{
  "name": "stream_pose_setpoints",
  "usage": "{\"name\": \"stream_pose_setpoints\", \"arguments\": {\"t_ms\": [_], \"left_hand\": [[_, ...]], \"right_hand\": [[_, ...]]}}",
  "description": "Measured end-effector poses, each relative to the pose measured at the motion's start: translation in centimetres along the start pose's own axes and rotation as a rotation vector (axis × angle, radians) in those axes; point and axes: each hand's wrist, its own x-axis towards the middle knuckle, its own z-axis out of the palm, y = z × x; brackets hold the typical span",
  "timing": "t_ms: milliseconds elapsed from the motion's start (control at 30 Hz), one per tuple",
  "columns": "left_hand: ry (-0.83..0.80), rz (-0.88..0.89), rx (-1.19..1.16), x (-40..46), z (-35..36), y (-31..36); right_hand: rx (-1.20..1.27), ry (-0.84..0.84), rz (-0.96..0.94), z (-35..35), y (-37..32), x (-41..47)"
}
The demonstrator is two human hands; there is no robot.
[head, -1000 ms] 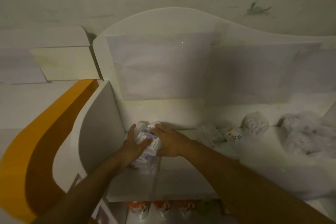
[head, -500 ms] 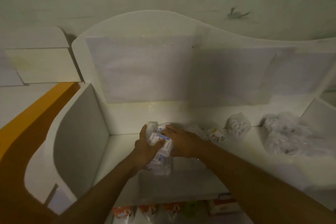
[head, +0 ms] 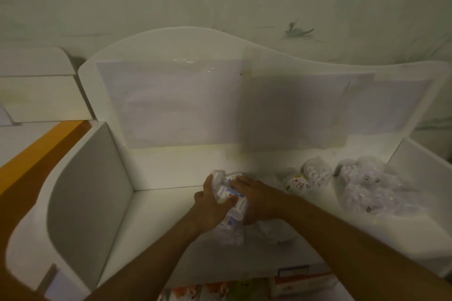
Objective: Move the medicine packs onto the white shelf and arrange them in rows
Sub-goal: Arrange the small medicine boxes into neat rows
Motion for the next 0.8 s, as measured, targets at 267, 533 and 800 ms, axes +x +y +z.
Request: {"name": "stream_pose_setpoints", "arguments": {"t_ms": [267,533,800], "left_hand": [[0.064,0.181,0.234,2.2,-5.4,0.7],[-0.283,0.339,0.252,2.5,-5.8,-0.4],[-0.203,0.318,0.139,2.5,-7.8,-0.6]], "right_hand": [[0.043,-0.013,0.021,-2.2,-1.3,-1.9],[0.052,0.117,0.049,-1.2,-2.7,-1.5],[0.093,0.156,0.053,-2.4,-1.8,-1.9]]}}
